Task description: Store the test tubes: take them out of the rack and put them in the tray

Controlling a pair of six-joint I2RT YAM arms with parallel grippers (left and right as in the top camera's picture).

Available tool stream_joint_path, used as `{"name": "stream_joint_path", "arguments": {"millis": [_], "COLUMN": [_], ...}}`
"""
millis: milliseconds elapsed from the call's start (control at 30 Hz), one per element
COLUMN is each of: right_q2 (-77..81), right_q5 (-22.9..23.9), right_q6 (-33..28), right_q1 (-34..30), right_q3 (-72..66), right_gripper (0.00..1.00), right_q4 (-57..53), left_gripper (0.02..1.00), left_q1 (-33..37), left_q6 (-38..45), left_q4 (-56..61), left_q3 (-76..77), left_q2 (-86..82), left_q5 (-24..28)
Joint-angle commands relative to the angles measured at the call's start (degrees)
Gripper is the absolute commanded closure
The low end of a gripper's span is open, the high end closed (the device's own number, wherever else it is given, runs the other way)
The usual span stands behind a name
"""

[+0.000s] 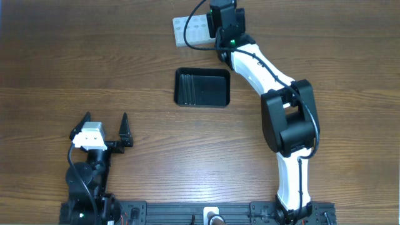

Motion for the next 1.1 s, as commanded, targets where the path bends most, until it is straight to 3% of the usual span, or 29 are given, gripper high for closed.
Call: {"name": "stream_joint_path", "arguments": {"millis": [33,167,633,1100], "right_q2": [2.25,2.4,2.4,2.19], "right_q5": [-0.96,-1.14,-5.03,-5.03], "right_q6": [-0.44,-0.42,0.46,0.46], "right_q1": [-0.07,-0.04,-0.04,-0.11], "right_q3": [0.02,0.02,0.02,0.42], "right_gripper": [0.354,0.413,0.77,0.91], "right_q4": [1.2,1.6,3.04,3.28], "left_gripper": [0.018,0.018,0.018,0.018], "left_q1": [0.33,0.33,0.33,0.33], "left_q6": [0.42,0.42,0.42,0.42], "left_q4": [-0.2,-0.2,-0.2,-0.2], "left_q3": [-0.28,-0.28,-0.28,-0.28], "left_q2": [-0.46,-0.46,-0.46,-0.46], "left_q5": [0.74,0.74,0.74,0.74]}}
